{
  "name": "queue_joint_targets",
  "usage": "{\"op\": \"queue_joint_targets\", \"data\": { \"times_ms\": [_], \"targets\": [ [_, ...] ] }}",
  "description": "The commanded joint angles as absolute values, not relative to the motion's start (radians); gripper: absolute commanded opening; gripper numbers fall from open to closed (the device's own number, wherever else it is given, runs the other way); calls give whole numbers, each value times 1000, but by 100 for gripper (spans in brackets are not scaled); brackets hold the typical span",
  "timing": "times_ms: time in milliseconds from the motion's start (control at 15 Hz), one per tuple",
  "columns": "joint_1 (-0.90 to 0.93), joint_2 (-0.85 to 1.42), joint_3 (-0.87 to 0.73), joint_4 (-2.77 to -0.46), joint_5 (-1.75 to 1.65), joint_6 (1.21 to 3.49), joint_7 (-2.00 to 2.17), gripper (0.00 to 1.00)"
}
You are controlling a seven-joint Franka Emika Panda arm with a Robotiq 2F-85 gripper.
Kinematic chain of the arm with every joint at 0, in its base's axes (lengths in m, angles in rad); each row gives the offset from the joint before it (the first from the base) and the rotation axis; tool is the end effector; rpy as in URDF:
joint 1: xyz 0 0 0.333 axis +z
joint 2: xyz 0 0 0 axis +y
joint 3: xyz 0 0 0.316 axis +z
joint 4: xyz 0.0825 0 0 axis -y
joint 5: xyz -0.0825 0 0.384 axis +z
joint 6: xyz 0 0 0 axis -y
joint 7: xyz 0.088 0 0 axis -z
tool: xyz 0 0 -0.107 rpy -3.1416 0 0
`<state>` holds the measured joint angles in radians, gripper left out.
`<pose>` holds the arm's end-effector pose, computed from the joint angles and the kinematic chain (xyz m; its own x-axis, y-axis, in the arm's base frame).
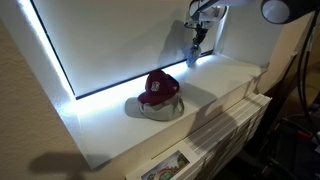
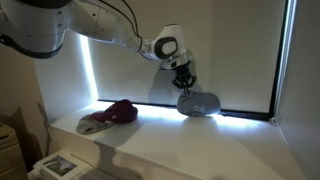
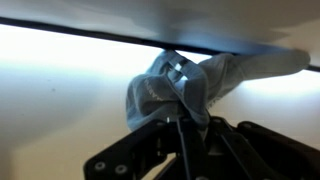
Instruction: Put the white cap on the rest of the caps
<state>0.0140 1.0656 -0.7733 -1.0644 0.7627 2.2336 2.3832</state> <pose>0.7307 -0.3291 0.3032 -0.9558 -0.0692 -0.2859 -0.0150 0.9821 -0.1877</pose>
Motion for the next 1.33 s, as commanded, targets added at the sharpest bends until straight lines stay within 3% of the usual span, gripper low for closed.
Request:
{"op": "queue_joint_targets", "data": {
  "times_ms": [0,533,933,1000,1267],
  "targets": [
    [179,974,-796,-1166,730,2277,2370,2],
    [527,705,-1035,-1572,643,2353,2208,2],
    [921,721,-1300,-1903,389,2458,2192,2],
    [947,676,-1253,-1950,242,2506,2282,2],
    [1203,748,-1326,-2167,-16,2628,2457,2]
  ]
}}
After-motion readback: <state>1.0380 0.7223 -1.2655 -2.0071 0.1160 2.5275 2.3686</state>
